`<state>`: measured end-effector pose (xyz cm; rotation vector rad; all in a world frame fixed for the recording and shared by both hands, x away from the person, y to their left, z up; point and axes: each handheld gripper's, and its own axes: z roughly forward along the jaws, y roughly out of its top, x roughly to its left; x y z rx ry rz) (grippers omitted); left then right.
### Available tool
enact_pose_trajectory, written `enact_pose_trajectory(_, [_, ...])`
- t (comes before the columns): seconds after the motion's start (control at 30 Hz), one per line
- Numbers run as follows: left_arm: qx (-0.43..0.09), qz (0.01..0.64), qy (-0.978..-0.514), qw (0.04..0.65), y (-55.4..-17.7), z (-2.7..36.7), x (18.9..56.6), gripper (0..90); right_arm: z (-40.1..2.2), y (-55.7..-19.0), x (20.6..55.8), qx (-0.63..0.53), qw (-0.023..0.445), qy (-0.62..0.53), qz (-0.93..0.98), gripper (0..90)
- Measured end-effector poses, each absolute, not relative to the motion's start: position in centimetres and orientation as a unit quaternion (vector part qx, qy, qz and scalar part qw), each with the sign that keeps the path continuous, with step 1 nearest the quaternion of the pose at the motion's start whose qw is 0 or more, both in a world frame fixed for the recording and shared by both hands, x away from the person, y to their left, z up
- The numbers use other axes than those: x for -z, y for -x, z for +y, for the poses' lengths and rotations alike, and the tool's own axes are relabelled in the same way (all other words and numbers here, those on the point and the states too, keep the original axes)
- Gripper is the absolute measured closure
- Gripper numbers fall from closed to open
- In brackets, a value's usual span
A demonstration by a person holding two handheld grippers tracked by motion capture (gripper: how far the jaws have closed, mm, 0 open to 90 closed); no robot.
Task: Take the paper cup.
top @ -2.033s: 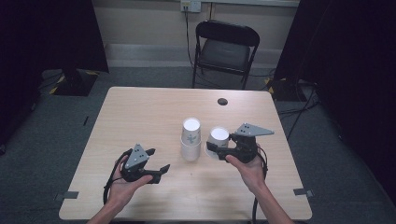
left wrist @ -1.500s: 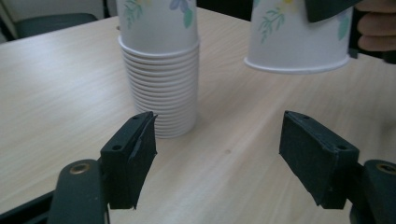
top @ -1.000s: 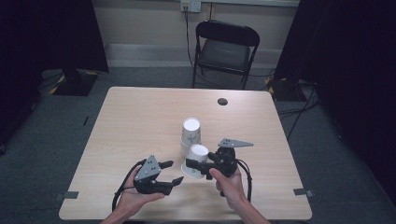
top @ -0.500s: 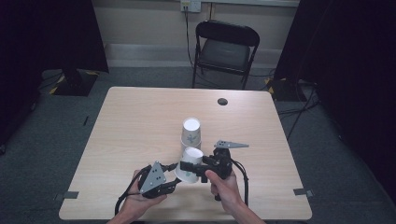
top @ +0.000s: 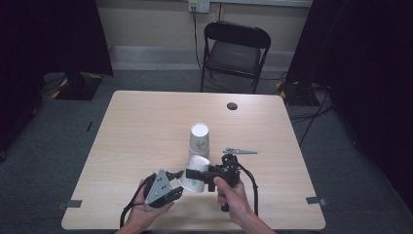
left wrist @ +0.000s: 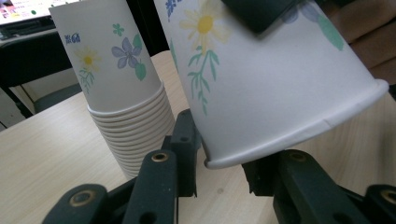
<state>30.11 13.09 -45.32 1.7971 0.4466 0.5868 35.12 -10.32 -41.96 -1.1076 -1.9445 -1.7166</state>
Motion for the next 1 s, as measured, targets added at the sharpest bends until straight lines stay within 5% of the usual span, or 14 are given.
enact_pose_trajectory(0.53, [-0.211, 0.22, -0.748, 0.589, -30.62, 14.0, 44.96, 78.2, -9.91, -34.97, 42.41, 0.602, 0.183, 0.394, -0.67, 30.7])
enact_pose_trajectory(1.0, [-0.184, 0.241, -0.755, 0.581, -30.86, 14.1, 44.54, 82.4, -9.41, -34.78, 42.6, 0.597, 0.183, 0.378, -0.683, 16.0])
